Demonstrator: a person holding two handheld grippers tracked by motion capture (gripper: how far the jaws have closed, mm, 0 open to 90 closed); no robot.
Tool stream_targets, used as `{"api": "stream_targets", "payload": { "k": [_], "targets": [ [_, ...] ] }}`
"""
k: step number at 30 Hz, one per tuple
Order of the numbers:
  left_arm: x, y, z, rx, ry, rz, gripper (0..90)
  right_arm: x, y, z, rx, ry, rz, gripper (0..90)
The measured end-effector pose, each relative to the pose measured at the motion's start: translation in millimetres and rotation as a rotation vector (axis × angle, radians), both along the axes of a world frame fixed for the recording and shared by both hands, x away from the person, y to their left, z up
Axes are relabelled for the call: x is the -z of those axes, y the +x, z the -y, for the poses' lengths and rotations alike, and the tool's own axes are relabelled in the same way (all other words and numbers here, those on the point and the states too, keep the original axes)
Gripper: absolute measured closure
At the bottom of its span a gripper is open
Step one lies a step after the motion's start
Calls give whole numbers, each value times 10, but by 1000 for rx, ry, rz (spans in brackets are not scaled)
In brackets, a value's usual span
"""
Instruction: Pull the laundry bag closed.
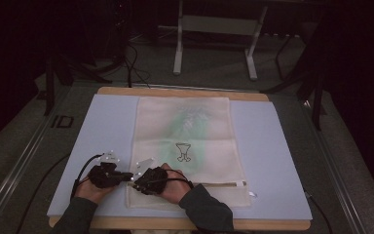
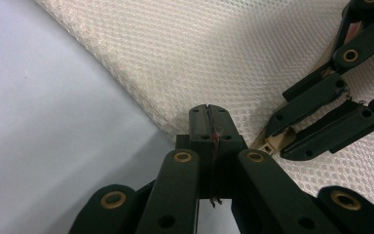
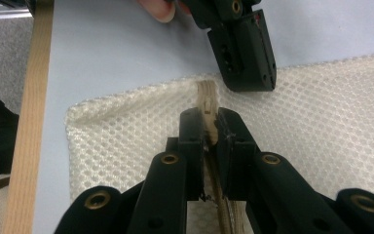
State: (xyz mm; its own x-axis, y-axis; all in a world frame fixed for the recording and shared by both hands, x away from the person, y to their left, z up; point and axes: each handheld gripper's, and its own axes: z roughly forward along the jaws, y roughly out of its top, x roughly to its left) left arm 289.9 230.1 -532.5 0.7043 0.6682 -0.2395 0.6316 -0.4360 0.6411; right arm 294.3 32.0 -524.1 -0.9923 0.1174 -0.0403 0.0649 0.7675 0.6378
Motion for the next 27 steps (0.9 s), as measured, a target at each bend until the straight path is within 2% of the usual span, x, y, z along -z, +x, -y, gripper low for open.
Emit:
{"api": "stream_targets", "payload": {
  "k": [27],
  "targets": [
    [6,7,-16,3,-10,-7,900,-52,-13,182,14,-38,5,821]
  ]
}}
